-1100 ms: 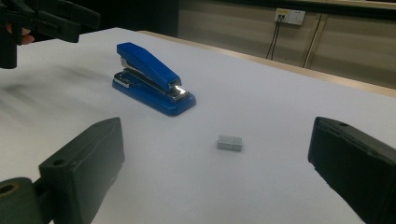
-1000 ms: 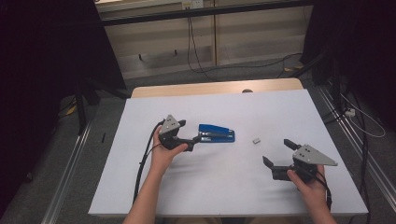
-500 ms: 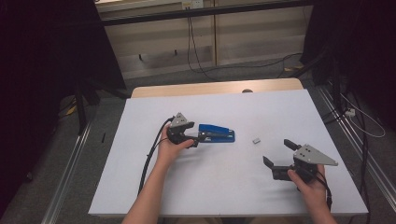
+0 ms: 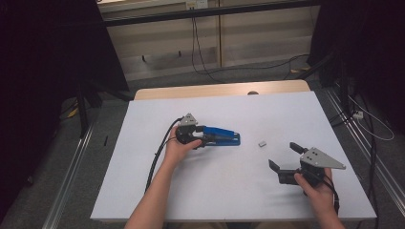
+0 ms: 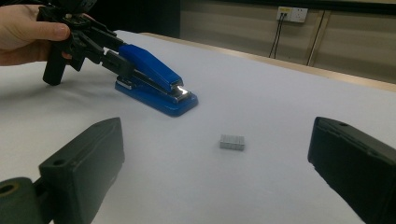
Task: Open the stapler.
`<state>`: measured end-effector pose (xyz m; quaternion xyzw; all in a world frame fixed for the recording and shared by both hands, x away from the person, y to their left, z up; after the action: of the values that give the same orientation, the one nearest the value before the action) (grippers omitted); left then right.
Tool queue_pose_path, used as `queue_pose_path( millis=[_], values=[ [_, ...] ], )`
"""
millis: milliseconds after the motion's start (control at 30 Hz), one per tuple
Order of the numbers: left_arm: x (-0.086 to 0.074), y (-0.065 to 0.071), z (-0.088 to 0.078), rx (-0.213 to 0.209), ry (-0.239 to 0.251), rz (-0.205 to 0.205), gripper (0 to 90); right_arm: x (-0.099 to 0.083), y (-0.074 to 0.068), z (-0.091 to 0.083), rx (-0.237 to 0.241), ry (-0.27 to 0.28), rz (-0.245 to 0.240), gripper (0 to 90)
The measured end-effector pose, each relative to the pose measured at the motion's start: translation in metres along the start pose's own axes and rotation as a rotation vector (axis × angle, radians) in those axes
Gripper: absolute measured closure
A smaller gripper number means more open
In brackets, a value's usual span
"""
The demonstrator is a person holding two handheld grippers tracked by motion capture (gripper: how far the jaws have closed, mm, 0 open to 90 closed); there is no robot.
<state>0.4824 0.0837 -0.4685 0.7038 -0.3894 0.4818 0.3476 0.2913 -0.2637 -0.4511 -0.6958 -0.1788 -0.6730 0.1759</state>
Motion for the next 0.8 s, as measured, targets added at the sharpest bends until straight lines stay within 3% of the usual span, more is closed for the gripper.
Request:
queue_pose_path(
  millis=[100, 267, 333, 667, 800],
  values=[
    [0.0, 0.001, 0.002, -0.02, -0.012, 0.011, 45.3, 0.0, 0.0, 0.0, 0.0, 0.002, 0.002, 3.2],
    [0.001, -0.001, 0.001, -0.031, -0.017, -0.014, 46.8, 0.0, 0.0, 0.001, 0.003, 0.002, 0.003, 3.2],
    [0.003, -0.002, 0.0, -0.038, -0.027, -0.003, 47.8, 0.0, 0.0, 0.001, 0.005, 0.001, 0.003, 3.2],
    [0.009, -0.002, -0.002, -0.024, -0.057, -0.036, 50.4, 0.001, -0.001, 0.003, 0.007, 0.003, 0.004, 3.2],
    [0.011, -0.001, -0.002, -0.023, -0.071, -0.026, 50.6, 0.001, -0.001, 0.005, 0.01, 0.002, 0.009, 3.2]
  ],
)
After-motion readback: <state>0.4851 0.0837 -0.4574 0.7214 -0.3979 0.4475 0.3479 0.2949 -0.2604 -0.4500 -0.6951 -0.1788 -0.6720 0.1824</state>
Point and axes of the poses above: each handheld gripper's, and its own axes: z roughly forward along the jaws, x roughly out of its top, y roughly to its right, the point moved 1 cm from there along z, roughly forward along the jaws, and after that the axes turned 14 degrees about y, right-handed, at the moved point
